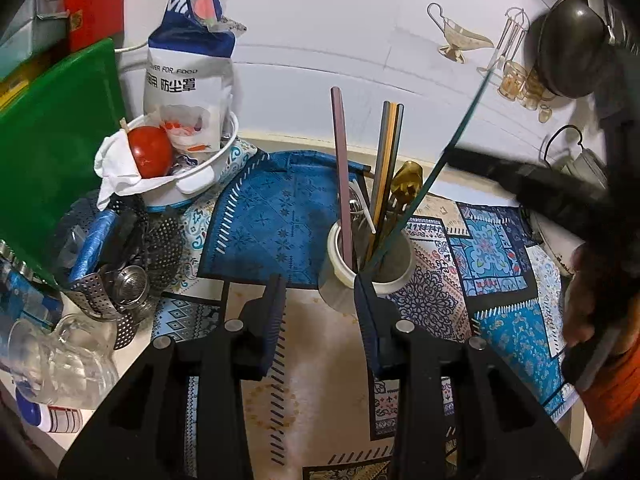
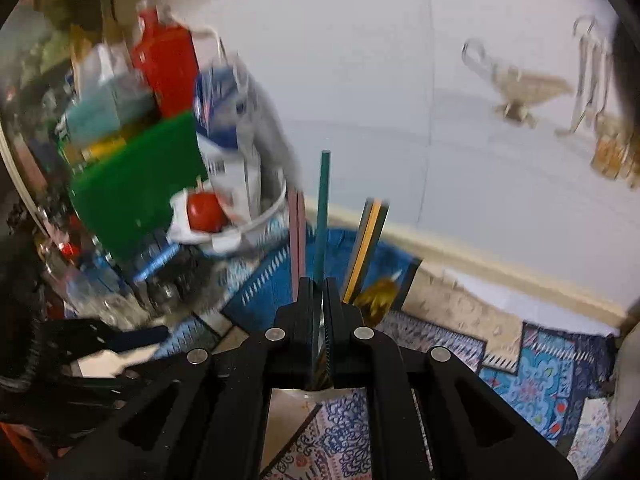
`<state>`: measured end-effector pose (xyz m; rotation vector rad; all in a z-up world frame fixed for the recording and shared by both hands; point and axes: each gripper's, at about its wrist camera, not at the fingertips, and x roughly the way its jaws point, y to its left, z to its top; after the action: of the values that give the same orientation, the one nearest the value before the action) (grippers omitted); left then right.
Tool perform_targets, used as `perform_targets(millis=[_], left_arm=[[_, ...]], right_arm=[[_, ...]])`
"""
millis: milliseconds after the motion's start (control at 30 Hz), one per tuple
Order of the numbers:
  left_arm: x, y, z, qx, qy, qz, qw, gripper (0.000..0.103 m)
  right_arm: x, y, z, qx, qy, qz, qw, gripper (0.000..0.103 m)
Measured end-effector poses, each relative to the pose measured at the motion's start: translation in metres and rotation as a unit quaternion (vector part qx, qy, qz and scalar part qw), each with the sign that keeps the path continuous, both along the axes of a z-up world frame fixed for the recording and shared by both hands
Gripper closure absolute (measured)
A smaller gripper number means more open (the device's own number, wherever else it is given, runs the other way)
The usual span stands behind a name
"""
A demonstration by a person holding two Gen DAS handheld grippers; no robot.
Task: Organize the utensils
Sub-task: 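Lower the green chopstick into the white cup with the right tool and open it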
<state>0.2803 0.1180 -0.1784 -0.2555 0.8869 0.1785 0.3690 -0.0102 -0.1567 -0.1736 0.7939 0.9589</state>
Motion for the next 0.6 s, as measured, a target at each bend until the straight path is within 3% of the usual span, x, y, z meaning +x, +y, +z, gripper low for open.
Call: perform_targets(millis=[133, 267, 433, 600], left_arm=[[-0.005, -0.007, 0.006, 0.002, -0.009, 0.006, 0.9999, 0.068], [-0.013, -0.019, 0.02, 0.008, -0.028, 0.016, 0.9995, 0.068], [-0.03, -0.043, 0.051, 0.026, -0.068, 0.02, 0.9971, 0.068], [-0.053, -0.071, 0.095, 0.05, -0.134, 0.019, 0.9896, 0.063]], right_arm=[[0.001, 0.001, -0.016, -0.023, 0.026, 0.005, 0.999, 0.098], [-0.008, -0.012, -0.011, -0.03, 0.03, 0.013, 0.999, 0.096], [-0.037, -0.045, 0.022, 0.002, 0.004, 0.027, 1.0, 0.093], [-0.069, -0.09, 0.071, 0.06, -0.042, 0.013, 0.997, 0.092]])
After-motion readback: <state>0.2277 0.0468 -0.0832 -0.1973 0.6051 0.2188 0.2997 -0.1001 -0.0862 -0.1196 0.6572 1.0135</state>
